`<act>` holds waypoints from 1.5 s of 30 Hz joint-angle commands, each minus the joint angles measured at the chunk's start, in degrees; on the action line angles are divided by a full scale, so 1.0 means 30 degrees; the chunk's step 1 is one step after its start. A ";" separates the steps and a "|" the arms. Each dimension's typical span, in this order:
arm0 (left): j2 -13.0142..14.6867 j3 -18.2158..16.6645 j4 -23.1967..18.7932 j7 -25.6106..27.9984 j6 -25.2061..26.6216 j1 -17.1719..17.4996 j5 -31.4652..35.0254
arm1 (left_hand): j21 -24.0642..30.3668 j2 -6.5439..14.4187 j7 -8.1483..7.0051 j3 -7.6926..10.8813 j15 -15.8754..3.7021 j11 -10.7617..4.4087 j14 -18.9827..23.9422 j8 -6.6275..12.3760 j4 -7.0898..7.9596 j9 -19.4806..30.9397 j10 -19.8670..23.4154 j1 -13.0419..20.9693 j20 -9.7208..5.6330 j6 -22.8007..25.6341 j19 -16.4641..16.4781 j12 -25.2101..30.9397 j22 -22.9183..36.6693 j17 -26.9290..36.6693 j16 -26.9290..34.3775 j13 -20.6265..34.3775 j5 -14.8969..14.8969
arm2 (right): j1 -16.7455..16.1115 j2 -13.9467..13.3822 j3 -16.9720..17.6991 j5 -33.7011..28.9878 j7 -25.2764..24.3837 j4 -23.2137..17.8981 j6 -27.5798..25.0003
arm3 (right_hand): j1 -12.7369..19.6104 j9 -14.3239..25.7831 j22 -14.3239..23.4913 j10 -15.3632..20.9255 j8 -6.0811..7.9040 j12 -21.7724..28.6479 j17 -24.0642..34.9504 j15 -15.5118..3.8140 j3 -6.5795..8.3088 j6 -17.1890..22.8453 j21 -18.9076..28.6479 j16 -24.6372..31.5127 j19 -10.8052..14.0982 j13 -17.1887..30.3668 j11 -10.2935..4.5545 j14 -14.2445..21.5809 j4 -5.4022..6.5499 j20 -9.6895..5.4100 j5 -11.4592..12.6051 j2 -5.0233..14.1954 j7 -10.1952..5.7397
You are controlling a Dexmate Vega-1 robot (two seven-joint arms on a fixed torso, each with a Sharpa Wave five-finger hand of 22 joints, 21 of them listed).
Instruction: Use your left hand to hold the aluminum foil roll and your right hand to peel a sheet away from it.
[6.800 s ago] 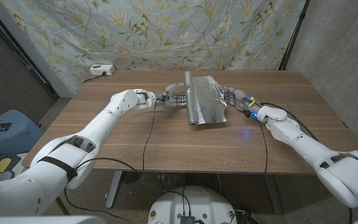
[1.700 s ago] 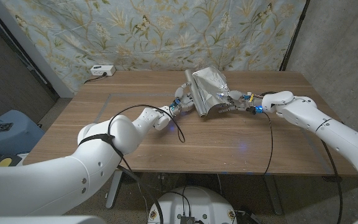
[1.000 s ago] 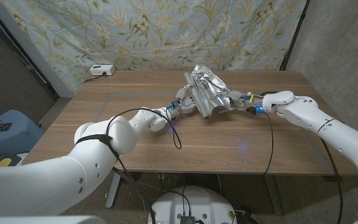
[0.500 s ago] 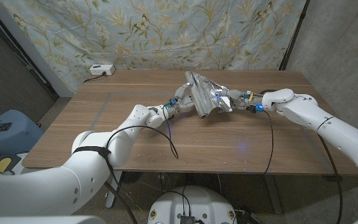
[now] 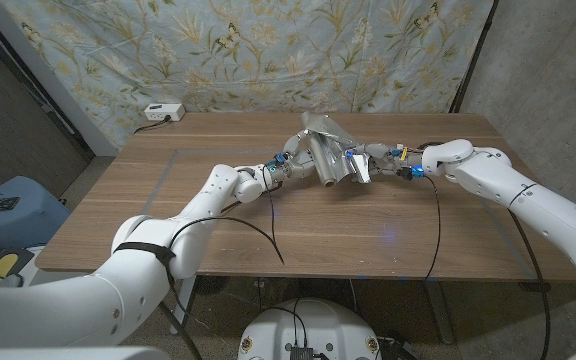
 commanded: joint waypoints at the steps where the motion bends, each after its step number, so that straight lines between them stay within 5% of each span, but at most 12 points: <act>1: 0.0719 0.0782 -0.1968 0.2101 0.0425 0.0878 -0.2124 | -0.0057 0.0085 0.0031 0.0103 0.0054 -0.0034 0.0192 0.0046 -0.0003 -0.0036 0.0251 -0.0162 0.0015 0.0223 0.0080 0.0024 0.0017 0.0003 0.0070 0.0013 -0.0008 | 0.0357 0.0314 -0.0213 -0.0288 0.0071 0.0531 0.0022 | 0.0060 0.0038 0.0033 0.0121 0.0086 0.0097 -0.0019 -0.0011 0.0059 0.0182 -0.0113 0.0016 0.0210 0.0096 0.0115 0.0178 -0.0105 -0.0052 0.0031 0.0094 0.0119; 17: 0.1678 0.1884 -0.3183 0.2995 0.0625 0.1345 -0.3397 | -0.0145 0.0128 -0.0042 0.0191 0.0106 -0.0023 0.0148 -0.0080 -0.0047 -0.0344 0.0176 -0.0247 0.0083 0.0048 0.0053 -0.0044 0.0014 -0.0140 0.0018 -0.0098 -0.0032 | 0.0825 0.0379 -0.0388 -0.0763 0.0091 0.0769 -0.0110 | 0.0152 0.0036 0.0033 0.0292 0.0137 0.0156 -0.0035 -0.0109 0.0075 0.0349 -0.0093 0.0044 0.0339 0.0094 0.0017 0.0279 -0.0189 -0.0122 0.0030 0.0129 0.0140; 45: 0.2096 0.3218 -0.1477 0.1287 0.0823 0.0222 -0.2906 | -0.0289 0.0184 -0.0352 0.0275 0.0265 -0.0148 0.0129 -0.0101 -0.0051 -0.0851 -0.0006 -0.0500 0.0233 -0.0038 0.0063 -0.0097 0.0016 -0.0348 -0.0019 -0.0180 -0.0105 | 0.1319 -0.0147 -0.0423 -0.1148 0.0078 0.0123 -0.1201 | 0.0175 0.0035 0.0031 0.0379 0.0152 0.0163 -0.0022 -0.0056 0.0037 0.0472 -0.0033 0.0060 0.0666 0.0094 0.0030 0.0322 -0.0240 0.0150 0.0012 0.0161 0.0214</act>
